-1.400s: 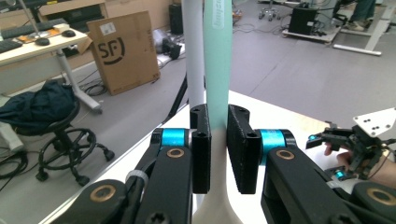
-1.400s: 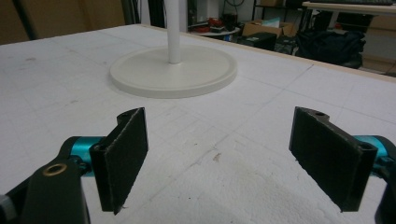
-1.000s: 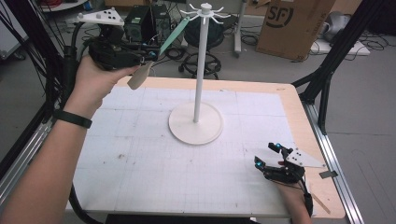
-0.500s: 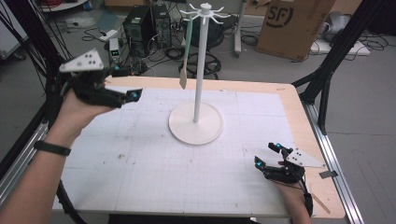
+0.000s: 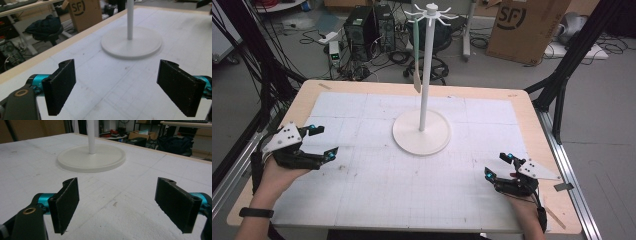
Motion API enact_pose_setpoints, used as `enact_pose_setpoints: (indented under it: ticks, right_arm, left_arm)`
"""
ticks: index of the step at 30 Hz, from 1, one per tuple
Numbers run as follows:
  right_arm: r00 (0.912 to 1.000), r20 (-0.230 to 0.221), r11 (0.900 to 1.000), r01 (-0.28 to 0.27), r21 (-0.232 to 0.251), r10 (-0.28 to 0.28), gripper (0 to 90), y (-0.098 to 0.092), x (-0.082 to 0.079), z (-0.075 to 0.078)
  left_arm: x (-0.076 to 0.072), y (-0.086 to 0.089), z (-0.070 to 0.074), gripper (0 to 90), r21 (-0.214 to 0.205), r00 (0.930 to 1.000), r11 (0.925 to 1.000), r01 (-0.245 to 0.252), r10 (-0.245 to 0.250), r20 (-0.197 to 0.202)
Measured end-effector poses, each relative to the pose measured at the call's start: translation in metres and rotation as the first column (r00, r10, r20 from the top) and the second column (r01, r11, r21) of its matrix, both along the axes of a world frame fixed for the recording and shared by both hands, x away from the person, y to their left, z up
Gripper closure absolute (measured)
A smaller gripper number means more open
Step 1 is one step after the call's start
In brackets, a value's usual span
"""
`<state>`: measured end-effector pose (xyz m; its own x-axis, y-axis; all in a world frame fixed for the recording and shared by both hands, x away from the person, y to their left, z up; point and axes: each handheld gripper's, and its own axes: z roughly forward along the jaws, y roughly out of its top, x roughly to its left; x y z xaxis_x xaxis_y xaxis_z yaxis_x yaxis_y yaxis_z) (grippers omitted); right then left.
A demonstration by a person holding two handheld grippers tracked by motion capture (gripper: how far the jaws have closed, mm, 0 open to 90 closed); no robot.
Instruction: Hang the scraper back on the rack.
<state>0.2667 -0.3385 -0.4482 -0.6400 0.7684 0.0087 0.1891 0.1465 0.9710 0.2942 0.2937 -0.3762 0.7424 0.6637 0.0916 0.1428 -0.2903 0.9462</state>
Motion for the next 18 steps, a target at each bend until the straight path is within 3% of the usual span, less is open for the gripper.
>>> enact_pose_setpoints:
  ticks: [3, 7, 10, 18]
  right_arm:
    - [1.0000, -0.001, 1.0000, 0.001, -0.003, -0.001, 18.7, 0.000, 0.000, 0.000]
    - [1.0000, -0.002, 1.0000, 0.001, -0.003, -0.001, 18.7, 0.000, 0.000, 0.000]
    - [1.0000, -0.003, 1.0000, 0.000, 0.000, 0.000, 18.7, 0.000, 0.000, 0.000]
    - [1.0000, -0.002, 1.0000, -0.002, -0.001, 0.002, 18.7, 0.000, 0.000, 0.000]
  left_arm:
    - [-0.001, 0.006, -0.017, 16.2, -0.025, 0.9997, 0.9995, -0.017, 0.017, -0.015]
    - [-0.003, 0.006, -0.034, 16.1, -0.001, 0.9992, 0.9996, -0.028, 0.028, -0.029]
    - [-0.005, 0.007, -0.040, 16.1, 0.012, 0.9993, 0.9996, -0.027, 0.027, -0.028]
    - [-0.010, 0.014, -0.050, 16.2, -0.007, 0.9986, 0.9987, -0.050, 0.050, -0.017]
